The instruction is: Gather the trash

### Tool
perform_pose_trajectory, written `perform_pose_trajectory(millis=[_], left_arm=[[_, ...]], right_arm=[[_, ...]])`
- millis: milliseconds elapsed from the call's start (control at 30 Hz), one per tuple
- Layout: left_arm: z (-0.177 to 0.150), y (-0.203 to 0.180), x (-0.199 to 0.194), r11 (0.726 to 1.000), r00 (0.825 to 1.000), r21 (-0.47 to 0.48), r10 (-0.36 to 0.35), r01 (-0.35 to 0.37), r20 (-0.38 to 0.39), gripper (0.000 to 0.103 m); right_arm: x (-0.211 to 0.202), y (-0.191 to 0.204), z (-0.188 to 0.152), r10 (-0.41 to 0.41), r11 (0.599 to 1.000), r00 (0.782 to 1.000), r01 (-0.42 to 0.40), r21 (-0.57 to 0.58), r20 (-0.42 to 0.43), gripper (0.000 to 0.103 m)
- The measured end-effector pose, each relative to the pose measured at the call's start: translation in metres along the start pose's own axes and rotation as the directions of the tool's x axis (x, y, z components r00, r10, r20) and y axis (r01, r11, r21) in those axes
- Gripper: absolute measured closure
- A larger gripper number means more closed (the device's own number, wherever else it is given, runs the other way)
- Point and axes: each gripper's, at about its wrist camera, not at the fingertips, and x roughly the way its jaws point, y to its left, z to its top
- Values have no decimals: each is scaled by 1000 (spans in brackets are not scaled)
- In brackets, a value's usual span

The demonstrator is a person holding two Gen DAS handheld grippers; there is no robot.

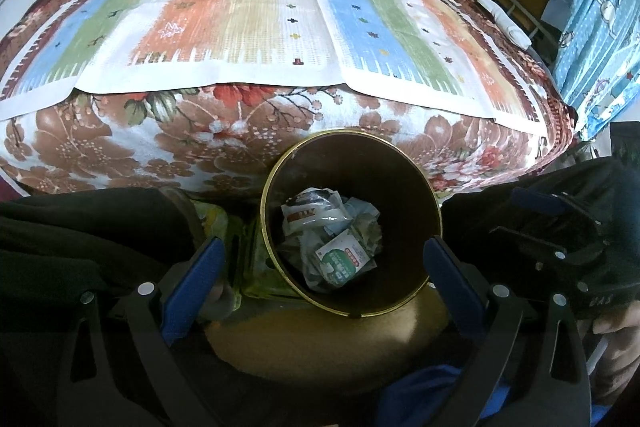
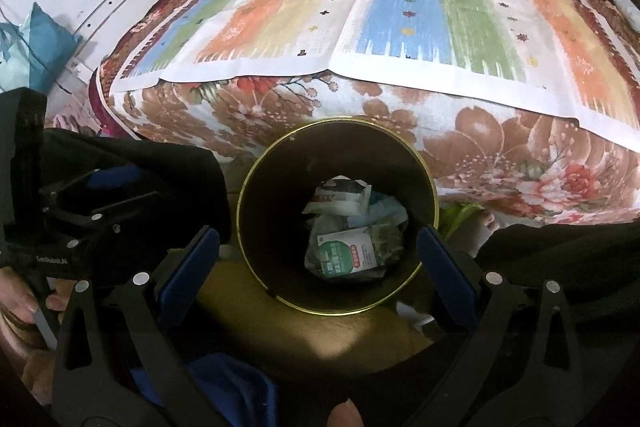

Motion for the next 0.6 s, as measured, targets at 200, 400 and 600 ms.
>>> perform_pose_trajectory(millis=[200,400,600], left_arm=[[0,0,0,1000,1000,1,3,-3,-1,6],[-1,0,1,1000,1000,-15,-6,6,0,6],[-1,1,1,1000,1000,-17,-6,6,1,6]], right_arm=[[-2,-1,-1,-7,1000,1000,7,7,1,9],[-5,-3,-4,-10,1000,1000,10,15,4,9],[-5,-4,-6,-10,1000,1000,10,17,-4,9]])
